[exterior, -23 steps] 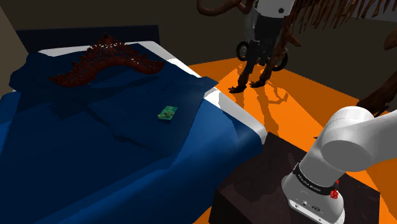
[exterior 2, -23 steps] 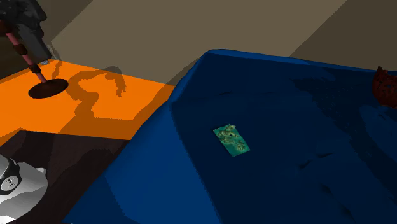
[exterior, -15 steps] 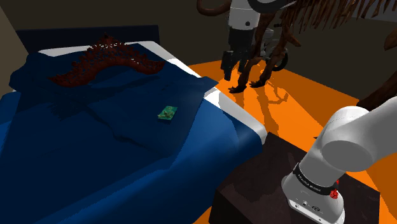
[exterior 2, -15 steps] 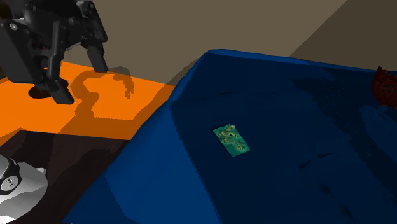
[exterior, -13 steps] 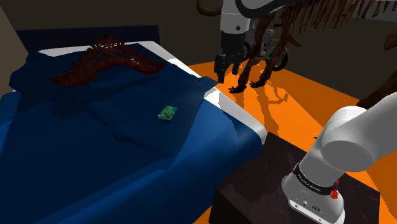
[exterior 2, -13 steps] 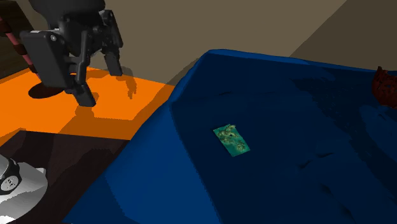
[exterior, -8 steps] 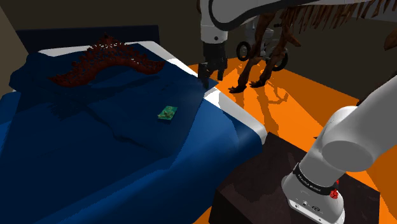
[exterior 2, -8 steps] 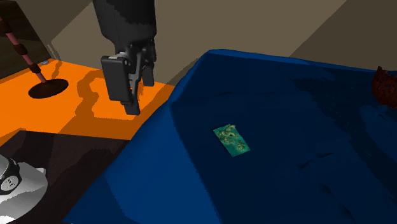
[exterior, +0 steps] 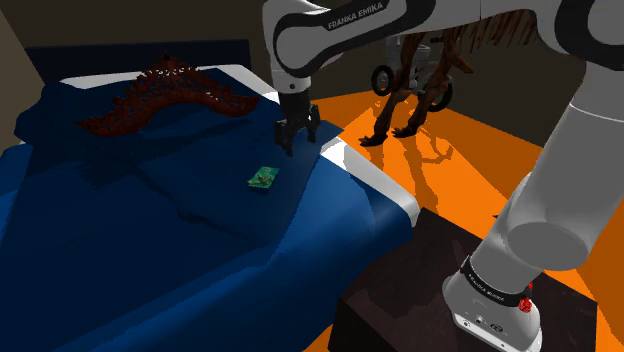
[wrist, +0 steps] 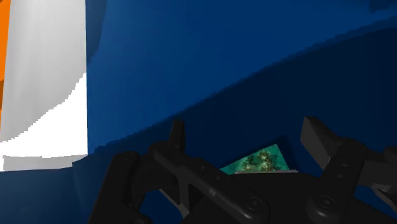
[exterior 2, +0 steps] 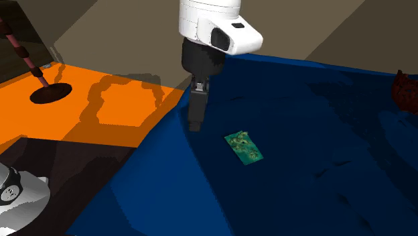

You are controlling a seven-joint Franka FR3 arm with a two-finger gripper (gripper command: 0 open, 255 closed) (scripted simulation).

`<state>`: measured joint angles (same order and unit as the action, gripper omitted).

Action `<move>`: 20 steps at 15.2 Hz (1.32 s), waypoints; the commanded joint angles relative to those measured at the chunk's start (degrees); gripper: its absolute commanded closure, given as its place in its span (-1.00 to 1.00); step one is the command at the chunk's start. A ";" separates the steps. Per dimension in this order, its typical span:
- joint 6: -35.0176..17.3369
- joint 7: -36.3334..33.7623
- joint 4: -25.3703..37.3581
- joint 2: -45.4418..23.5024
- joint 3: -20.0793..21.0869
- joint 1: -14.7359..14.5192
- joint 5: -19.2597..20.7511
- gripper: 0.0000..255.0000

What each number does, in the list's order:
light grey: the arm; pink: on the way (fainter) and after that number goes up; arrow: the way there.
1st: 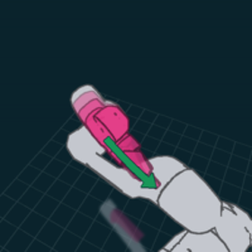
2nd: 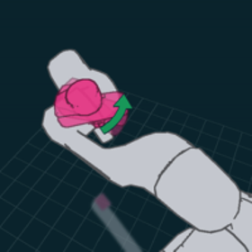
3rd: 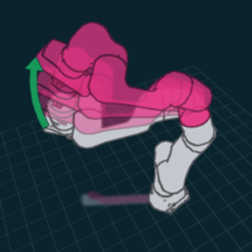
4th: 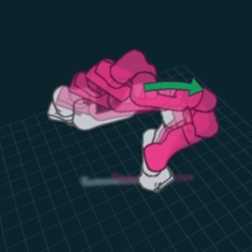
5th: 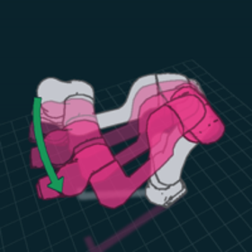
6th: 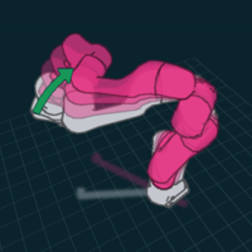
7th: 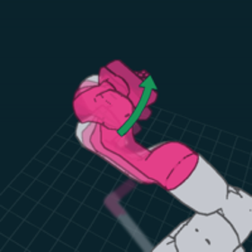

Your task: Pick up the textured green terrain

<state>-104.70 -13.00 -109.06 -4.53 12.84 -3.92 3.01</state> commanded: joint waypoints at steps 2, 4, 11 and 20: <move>0.08 -1.46 5.78 -7.55 0.49 -1.01 1.49 -1.00; 0.75 -2.29 10.30 -12.62 0.64 -1.87 2.47 -1.00; 3.68 -3.86 24.98 -27.65 0.39 -4.93 4.90 -1.00; -0.42 -4.19 22.70 -29.53 0.13 -4.97 5.36 1.00</move>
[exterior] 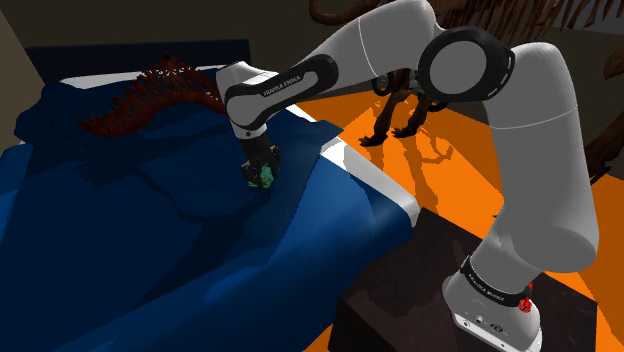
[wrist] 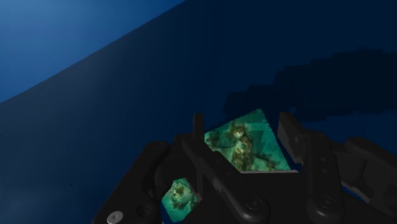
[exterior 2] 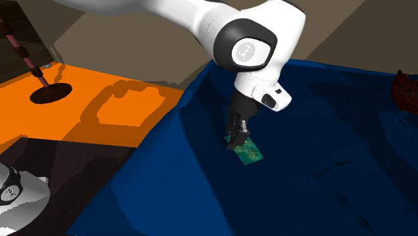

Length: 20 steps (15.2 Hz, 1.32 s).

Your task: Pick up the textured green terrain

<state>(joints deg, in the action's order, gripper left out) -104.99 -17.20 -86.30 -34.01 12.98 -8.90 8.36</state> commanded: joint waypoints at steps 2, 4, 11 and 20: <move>-0.11 -0.02 0.02 -0.10 -0.01 -0.02 0.02 1.00; -0.14 -0.02 -0.04 -0.08 -0.01 -0.01 0.02 1.00; 1.16 0.12 0.66 0.54 0.07 0.03 -0.13 1.00; 6.80 0.55 4.03 2.88 0.39 0.04 -0.71 1.00</move>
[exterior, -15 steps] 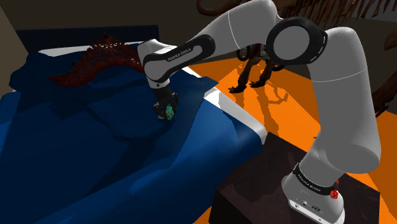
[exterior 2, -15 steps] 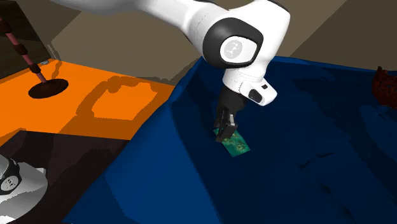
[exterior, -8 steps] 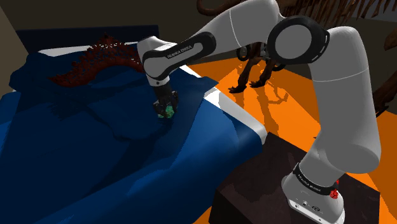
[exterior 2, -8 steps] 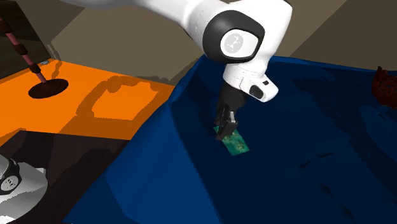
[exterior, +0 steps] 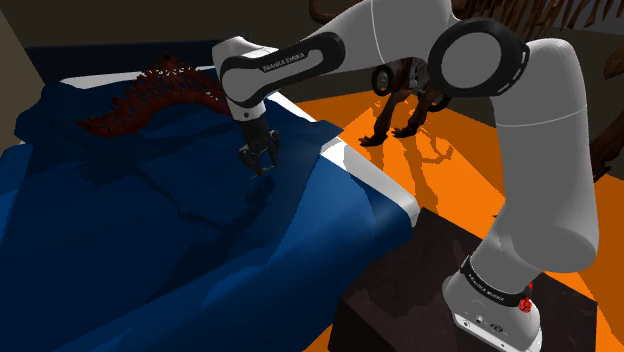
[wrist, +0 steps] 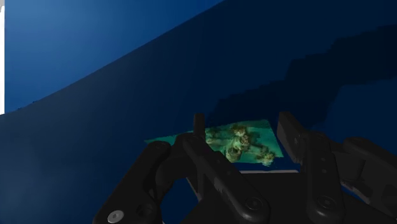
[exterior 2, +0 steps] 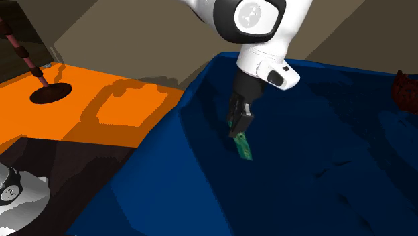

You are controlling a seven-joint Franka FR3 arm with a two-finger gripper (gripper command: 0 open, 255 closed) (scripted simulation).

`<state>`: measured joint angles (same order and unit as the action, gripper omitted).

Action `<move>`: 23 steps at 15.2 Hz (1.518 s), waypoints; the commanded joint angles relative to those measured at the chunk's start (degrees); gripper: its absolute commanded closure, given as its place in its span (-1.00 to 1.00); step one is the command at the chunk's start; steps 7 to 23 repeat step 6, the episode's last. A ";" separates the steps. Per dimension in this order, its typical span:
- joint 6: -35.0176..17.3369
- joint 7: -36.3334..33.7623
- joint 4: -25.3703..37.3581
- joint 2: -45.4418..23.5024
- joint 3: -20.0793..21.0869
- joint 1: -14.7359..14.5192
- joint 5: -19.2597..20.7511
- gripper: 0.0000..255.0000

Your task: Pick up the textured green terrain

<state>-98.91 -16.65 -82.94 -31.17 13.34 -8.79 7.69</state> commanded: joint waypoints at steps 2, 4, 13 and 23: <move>2.04 0.09 1.60 0.44 0.09 -0.09 -0.14 1.00; 3.39 0.18 2.61 0.79 0.14 -0.12 -0.23 1.00; 3.49 0.18 2.68 0.82 0.14 -0.12 -0.24 1.00; 3.49 0.18 2.68 0.82 0.14 -0.12 -0.24 1.00</move>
